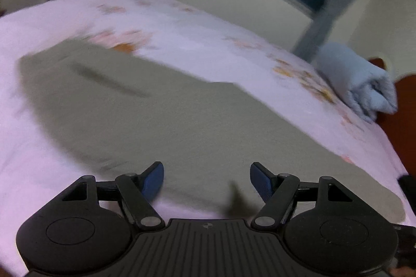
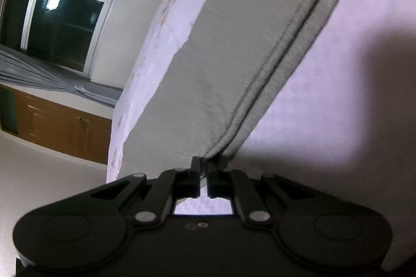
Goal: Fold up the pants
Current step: 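Fold the sweatpants over with the right gripper while the left gripper pinches the waistband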
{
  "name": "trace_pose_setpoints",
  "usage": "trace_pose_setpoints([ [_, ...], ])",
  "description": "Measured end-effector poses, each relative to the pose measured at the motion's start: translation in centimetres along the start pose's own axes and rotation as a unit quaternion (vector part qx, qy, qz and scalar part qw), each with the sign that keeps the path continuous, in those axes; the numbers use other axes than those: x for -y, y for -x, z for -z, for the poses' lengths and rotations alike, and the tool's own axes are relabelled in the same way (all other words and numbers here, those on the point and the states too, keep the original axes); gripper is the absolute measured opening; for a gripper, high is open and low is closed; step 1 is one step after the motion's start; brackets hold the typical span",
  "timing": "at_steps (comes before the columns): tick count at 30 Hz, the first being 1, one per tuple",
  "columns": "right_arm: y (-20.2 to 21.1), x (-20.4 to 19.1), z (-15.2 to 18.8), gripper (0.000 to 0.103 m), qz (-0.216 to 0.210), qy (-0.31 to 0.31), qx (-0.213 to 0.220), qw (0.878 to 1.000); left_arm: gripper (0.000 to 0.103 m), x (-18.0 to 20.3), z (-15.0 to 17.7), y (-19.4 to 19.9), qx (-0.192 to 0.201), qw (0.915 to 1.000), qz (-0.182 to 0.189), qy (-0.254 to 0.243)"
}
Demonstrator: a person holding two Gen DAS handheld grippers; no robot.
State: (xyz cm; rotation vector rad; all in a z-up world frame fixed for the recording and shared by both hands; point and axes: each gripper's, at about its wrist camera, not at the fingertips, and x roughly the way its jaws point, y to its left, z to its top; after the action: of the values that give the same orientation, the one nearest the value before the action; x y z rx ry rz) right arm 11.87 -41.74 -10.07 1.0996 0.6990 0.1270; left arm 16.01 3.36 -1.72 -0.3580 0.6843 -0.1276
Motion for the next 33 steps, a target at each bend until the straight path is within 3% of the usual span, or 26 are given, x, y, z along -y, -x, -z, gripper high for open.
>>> trace_pose_setpoints([
  [2, -0.2, -0.5, 0.1, 0.0, -0.001, 0.003, 0.001, 1.0, 0.072, 2.3, -0.4, -1.7, -0.018, 0.9993, -0.014, -0.03],
  [4, -0.4, -0.1, 0.0, 0.0, -0.008, -0.008, 0.0, 1.0, 0.072, 3.0, -0.2, -3.8, -0.063, 0.997, -0.042, -0.017],
  [9, 0.0, 0.4, -0.3, 0.0, -0.01, -0.011, -0.014, 1.0, 0.072, 1.3, 1.3, -0.1, -0.038, 0.9952, 0.007, 0.09],
  [12, -0.4, 0.5, -0.4, 0.0, -0.014, -0.015, -0.012, 1.0, 0.072, 0.2, 2.1, 0.1, -0.043, 0.9956, -0.013, 0.082],
  [14, -0.3, 0.7, -0.3, 0.0, -0.017, -0.018, -0.009, 1.0, 0.071, -1.2, 2.2, -0.1, -0.043, 0.9918, -0.016, 0.119],
  [18, -0.1, 1.0, -0.4, 0.0, -0.022, -0.028, -0.008, 0.999, 0.05, -3.4, 2.1, -1.2, -0.047, 0.9822, -0.003, 0.182],
  [19, -0.1, 1.1, -0.4, 0.0, -0.023, -0.03, -0.008, 0.999, 0.04, -4.0, 2.1, -1.5, -0.047, 0.9789, 0.006, 0.198],
  [20, -0.2, 1.2, -0.4, 0.0, -0.022, -0.031, -0.007, 0.999, 0.021, -4.4, 2.2, -1.8, -0.051, 0.9772, 0.008, 0.206],
  [23, -0.2, 0.9, -0.2, 0.0, -0.014, -0.017, -0.011, 1.0, 0.01, -5.4, 2.7, -2.0, -0.05, 0.97, 0.025, 0.236],
  [25, 0.3, 0.2, -0.2, 0.0, -0.013, 0.004, -0.006, 1.0, 0.01, -4.9, 3.0, -1.2, -0.038, 0.9755, 0.02, 0.216],
  [27, -0.1, 1.1, -0.3, 0.0, -0.003, -0.005, -0.015, 1.0, 0.011, -5.2, 4.1, -2.1, -0.069, 0.9719, 0.0, 0.225],
  [29, 0.4, 1.3, -0.8, 0.0, -0.006, -0.025, -0.022, 0.999, 0.015, -5.7, 4.4, -1.8, -0.076, 0.9689, 0.002, 0.236],
  [30, 1.2, 0.9, -1.0, 0.0, 0.004, -0.022, -0.016, 1.0, 0.015, -5.5, 4.3, -1.2, -0.077, 0.9706, -0.002, 0.228],
  [31, 2.8, 0.7, -1.4, 0.011, 0.011, -0.03, -0.003, 0.999, 0.015, -4.9, 3.9, 0.1, -0.07, 0.9747, -0.017, 0.212],
  [33, 5.8, -0.2, -2.2, 0.014, 0.008, -0.006, 0.03, 1.0, 0.015, -3.3, 2.9, 1.9, -0.038, 0.9852, -0.015, 0.167],
])
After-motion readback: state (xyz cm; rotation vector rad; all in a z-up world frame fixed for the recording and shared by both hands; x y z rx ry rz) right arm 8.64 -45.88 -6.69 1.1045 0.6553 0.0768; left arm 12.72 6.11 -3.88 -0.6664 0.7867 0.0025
